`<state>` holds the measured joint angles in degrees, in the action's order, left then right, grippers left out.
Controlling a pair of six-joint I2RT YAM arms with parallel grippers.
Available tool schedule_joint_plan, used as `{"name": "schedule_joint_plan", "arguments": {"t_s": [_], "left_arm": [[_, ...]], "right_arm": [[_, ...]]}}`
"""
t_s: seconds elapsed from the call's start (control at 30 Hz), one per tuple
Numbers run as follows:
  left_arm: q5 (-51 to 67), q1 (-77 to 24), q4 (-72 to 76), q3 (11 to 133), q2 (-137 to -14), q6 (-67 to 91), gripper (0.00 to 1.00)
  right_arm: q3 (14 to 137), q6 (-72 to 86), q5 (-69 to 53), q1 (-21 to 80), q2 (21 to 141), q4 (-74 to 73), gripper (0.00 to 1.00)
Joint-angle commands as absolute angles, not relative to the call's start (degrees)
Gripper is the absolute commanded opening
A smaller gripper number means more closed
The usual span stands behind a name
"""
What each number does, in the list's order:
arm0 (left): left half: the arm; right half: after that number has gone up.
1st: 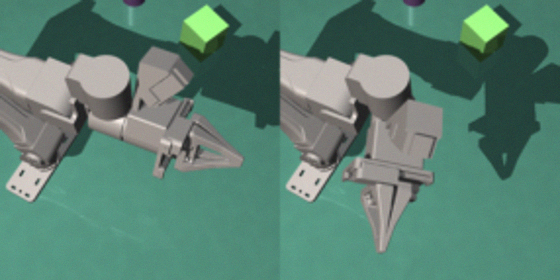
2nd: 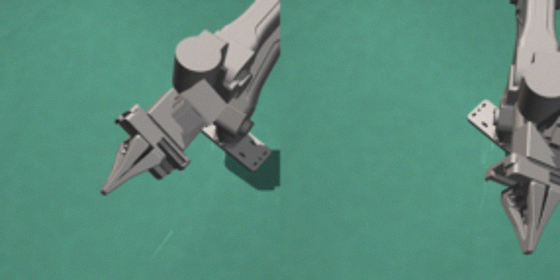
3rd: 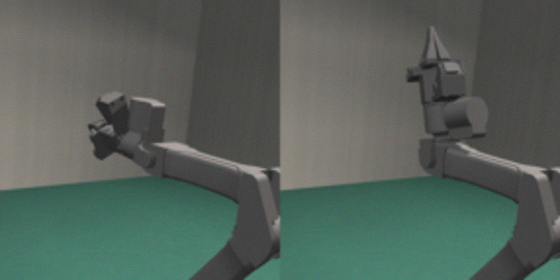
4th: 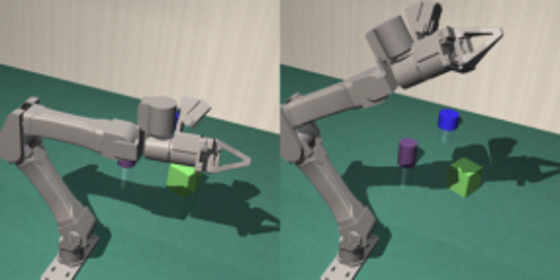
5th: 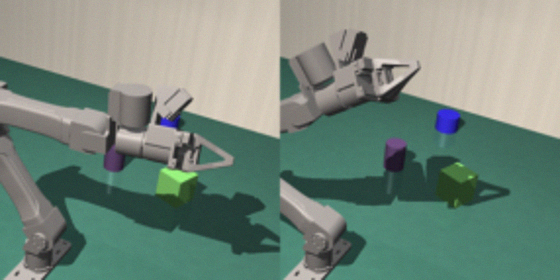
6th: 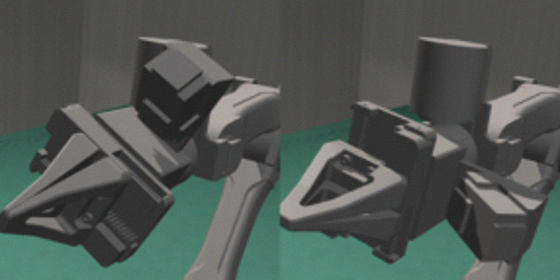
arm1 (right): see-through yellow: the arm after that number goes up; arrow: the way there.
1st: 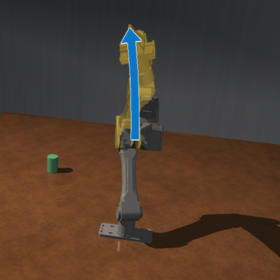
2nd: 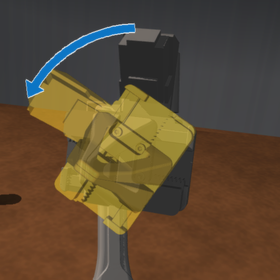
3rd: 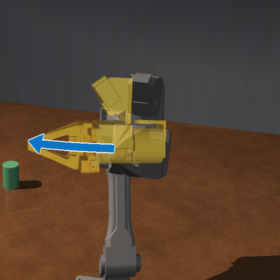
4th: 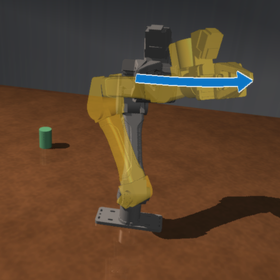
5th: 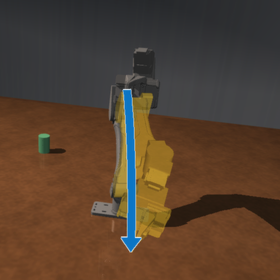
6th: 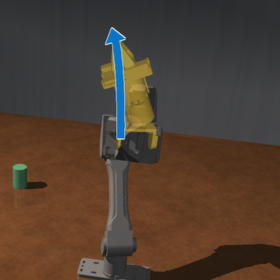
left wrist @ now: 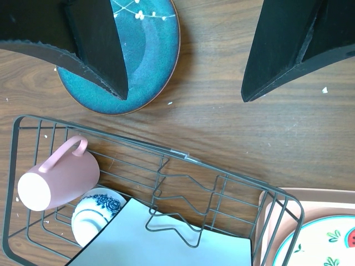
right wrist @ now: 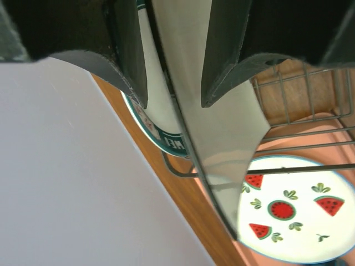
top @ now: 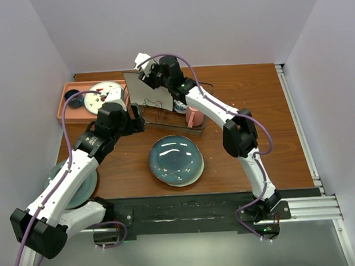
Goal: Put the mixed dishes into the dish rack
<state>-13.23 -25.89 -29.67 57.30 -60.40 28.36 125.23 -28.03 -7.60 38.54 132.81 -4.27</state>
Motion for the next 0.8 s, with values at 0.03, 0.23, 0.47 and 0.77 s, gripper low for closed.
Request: {"name": "schedule_joint_plan", "arguments": {"t_s": [0.03,0.23,0.47,0.77], "left_arm": [[-12.8,-25.5,-27.7,57.0,-60.2,28.4,0.88],[-12.5,-25.5,-27.5,57.1,-60.4,28.3,0.88],[-12.0,-25.5,-27.7,57.2,-60.4,28.1,0.88],[-11.9,-25.5,-27.8,57.3,-60.1,28.0,0.88]], "right_arm": [[122.5,-26.4,-5.2,38.2,128.3,2.8,0.52],[117.7,-25.1,-5.4,38.3,123.7,4.4,0.72],[113.6,-22.9,-4.7,38.3,118.7,5.5,0.88],[108.4,-20.0,-3.5,38.3,113.2,5.0,0.93]]}}
